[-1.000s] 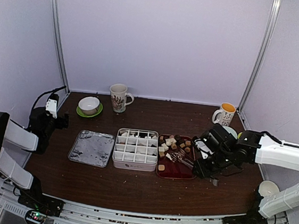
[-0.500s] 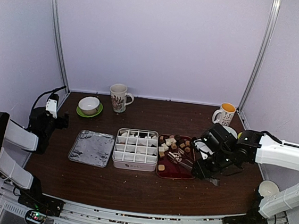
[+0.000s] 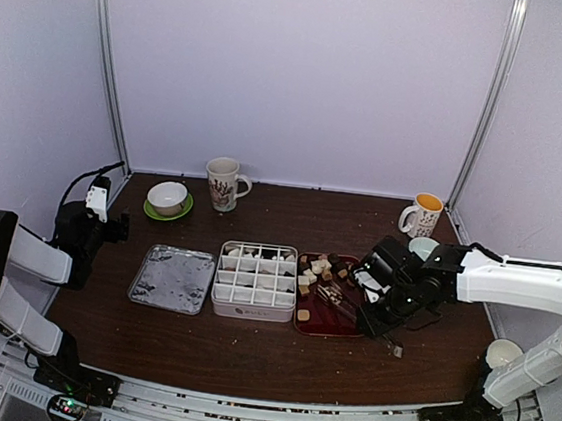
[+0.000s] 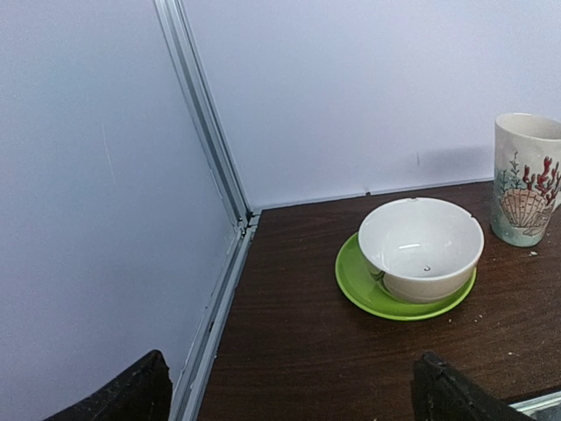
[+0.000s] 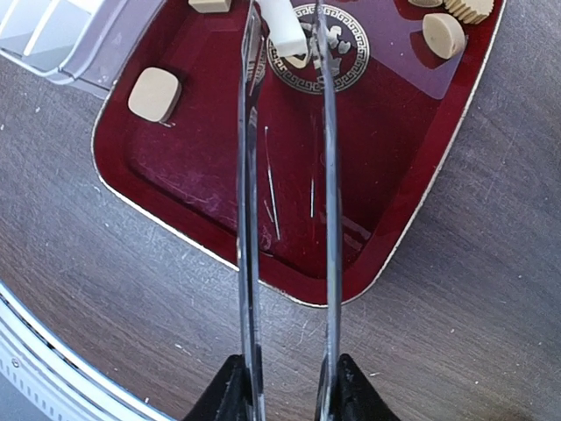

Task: Pack the chocolate
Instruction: Position the fake chocolate on the plate, then pick up the fake chocolate from the plate.

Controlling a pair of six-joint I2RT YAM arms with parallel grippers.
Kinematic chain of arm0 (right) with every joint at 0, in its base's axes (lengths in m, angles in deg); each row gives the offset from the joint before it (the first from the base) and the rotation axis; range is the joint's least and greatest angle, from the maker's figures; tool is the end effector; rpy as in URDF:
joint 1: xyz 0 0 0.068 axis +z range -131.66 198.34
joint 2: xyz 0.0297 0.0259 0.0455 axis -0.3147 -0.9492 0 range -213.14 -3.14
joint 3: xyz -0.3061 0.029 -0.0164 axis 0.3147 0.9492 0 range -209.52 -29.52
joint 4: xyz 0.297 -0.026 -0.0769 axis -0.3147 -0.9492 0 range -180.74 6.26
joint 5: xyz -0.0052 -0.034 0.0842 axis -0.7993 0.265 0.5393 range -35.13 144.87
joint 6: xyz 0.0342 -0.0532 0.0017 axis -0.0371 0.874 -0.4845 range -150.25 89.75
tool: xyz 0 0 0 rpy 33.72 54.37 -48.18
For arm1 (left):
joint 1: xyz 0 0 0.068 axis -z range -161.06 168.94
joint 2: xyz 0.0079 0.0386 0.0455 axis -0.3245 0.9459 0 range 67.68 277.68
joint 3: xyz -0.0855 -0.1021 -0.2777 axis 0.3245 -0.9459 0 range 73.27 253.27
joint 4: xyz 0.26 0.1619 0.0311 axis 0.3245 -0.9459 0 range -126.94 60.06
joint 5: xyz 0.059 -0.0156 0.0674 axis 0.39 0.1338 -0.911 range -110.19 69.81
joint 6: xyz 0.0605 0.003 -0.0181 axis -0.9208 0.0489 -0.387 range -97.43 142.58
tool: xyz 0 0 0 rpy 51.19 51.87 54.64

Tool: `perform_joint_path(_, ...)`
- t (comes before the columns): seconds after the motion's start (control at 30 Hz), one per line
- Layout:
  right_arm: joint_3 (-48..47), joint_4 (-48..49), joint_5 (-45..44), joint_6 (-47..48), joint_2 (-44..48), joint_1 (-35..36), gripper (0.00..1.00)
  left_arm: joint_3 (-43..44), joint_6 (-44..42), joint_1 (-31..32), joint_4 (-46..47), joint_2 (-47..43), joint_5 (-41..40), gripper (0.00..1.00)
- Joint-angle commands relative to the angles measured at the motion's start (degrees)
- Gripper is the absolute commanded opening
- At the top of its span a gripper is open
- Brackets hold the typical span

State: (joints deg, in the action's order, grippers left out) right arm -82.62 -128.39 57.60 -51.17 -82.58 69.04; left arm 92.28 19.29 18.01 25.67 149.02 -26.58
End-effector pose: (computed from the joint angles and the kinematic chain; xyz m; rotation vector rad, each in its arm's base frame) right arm 0.1852 0.2299 0.2160 -0.7511 2.7812 0.3378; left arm 0.2858 0.0100 0.1634 -0.0490 1.6888 0.1493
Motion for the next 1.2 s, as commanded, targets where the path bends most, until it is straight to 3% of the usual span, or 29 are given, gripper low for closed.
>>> perform_joint_path(0.0, -1.9, 1.2, -0.1, 0.5, 0.2, -0.4, 0.31, -0.2, 0.5, -0.5, 2.7, 0.3, 0.4, 0.98)
perform_joint_path(0.27, -2.2, 1.3, 1.4, 1.0, 1.6, -0.4, 0.20, -0.2, 0.5, -0.5, 2.7, 0.3, 0.4, 0.98)
perform_joint_path(1.17, -3.3, -0.9, 1.2, 1.9, 7.1, -0.4, 0.16, -0.2, 0.5, -0.4, 2.7, 0.3, 0.4, 0.98)
